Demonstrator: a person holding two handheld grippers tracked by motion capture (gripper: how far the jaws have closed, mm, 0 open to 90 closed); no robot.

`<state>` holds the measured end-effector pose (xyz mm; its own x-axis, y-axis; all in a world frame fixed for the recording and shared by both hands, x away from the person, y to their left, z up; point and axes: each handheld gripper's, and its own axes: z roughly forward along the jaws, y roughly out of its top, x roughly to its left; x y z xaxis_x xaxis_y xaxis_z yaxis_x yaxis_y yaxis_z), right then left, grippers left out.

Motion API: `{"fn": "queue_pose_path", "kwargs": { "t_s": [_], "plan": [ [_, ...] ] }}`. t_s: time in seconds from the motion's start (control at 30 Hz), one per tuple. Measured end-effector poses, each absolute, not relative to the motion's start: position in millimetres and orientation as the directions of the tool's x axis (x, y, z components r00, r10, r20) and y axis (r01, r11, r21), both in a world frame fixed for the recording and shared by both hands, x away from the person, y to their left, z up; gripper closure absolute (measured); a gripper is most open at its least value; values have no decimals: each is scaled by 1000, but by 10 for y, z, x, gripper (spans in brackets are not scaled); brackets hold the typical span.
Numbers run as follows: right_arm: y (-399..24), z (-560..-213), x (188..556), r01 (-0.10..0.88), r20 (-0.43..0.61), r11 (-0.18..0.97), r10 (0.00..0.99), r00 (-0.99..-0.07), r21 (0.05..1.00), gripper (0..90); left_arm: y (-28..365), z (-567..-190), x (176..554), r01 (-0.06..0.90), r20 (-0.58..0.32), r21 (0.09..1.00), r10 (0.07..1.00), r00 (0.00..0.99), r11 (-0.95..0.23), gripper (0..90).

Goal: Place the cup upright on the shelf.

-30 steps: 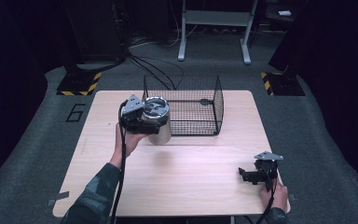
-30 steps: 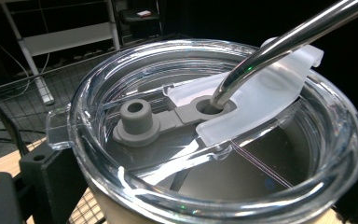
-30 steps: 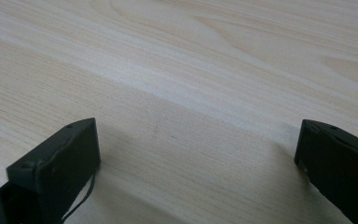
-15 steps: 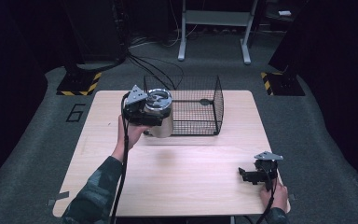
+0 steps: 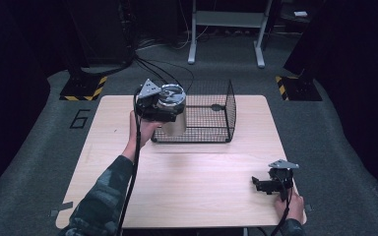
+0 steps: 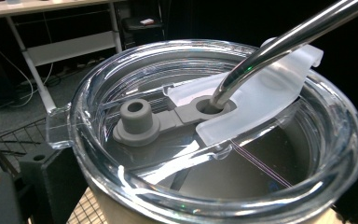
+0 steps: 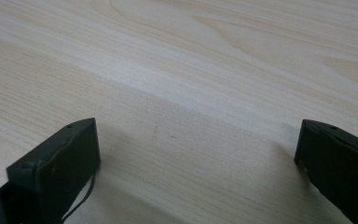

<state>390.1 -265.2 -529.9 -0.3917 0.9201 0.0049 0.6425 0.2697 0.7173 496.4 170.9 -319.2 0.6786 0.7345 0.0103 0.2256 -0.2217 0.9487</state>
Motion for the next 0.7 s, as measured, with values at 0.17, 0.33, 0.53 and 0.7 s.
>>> {"fn": "queue_pose_path", "kwargs": {
  "t_s": [0.17, 0.33, 0.53, 0.7],
  "plan": [
    [-2652, -5299, 3901, 642, 5, 270, 920, -392, 717, 0, 1661, -3161, 5037, 223, 17, 948, 738, 675, -226, 40],
    [-2652, -5299, 3901, 642, 5, 270, 920, -392, 717, 0, 1619, -3152, 5110, 229, 2, 951, 743, 669, -209, 40],
    [-2652, -5299, 3901, 642, 5, 270, 920, -392, 717, 0, 1584, -3153, 5201, 236, 13, 944, 744, 668, -228, 40],
    [-2651, -5299, 3901, 642, 5, 270, 920, -392, 717, 0, 1554, -3140, 5257, 233, 15, 946, 749, 663, -226, 40]
  ]
}}
